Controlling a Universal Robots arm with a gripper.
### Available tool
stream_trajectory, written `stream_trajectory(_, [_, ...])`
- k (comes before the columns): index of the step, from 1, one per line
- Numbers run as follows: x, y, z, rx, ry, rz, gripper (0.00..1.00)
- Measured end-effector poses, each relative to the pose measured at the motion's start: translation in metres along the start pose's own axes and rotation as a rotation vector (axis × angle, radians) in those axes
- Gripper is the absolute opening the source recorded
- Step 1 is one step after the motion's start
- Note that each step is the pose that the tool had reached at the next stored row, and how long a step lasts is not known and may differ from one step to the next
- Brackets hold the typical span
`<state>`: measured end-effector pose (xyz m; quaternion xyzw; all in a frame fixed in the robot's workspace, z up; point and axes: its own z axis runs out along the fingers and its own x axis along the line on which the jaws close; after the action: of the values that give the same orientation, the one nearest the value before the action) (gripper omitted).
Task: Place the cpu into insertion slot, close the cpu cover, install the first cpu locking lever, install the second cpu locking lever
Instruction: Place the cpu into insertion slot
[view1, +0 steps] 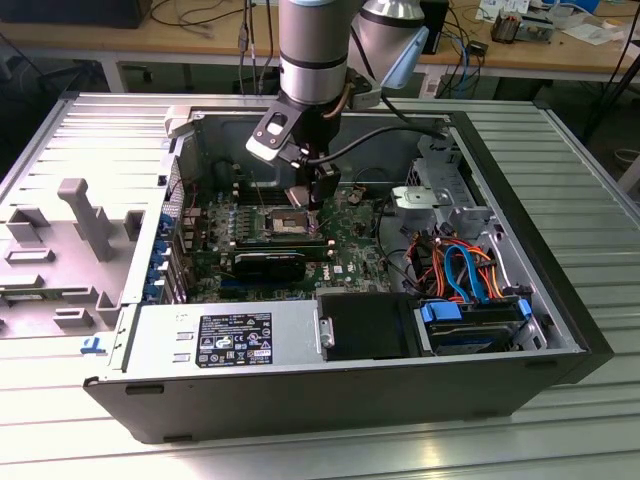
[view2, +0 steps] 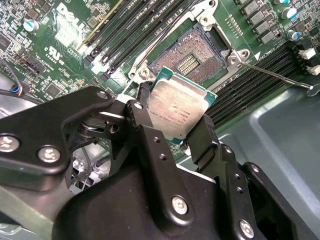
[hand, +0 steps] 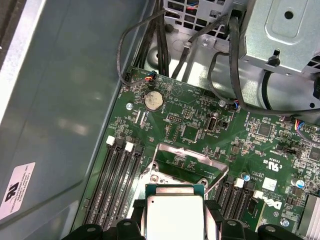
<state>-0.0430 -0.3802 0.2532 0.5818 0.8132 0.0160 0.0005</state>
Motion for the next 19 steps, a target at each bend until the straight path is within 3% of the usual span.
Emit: stream_trajectory(19, [0.0,-0.0001,0.002,0.0009,-0.0043,0.02,0.54])
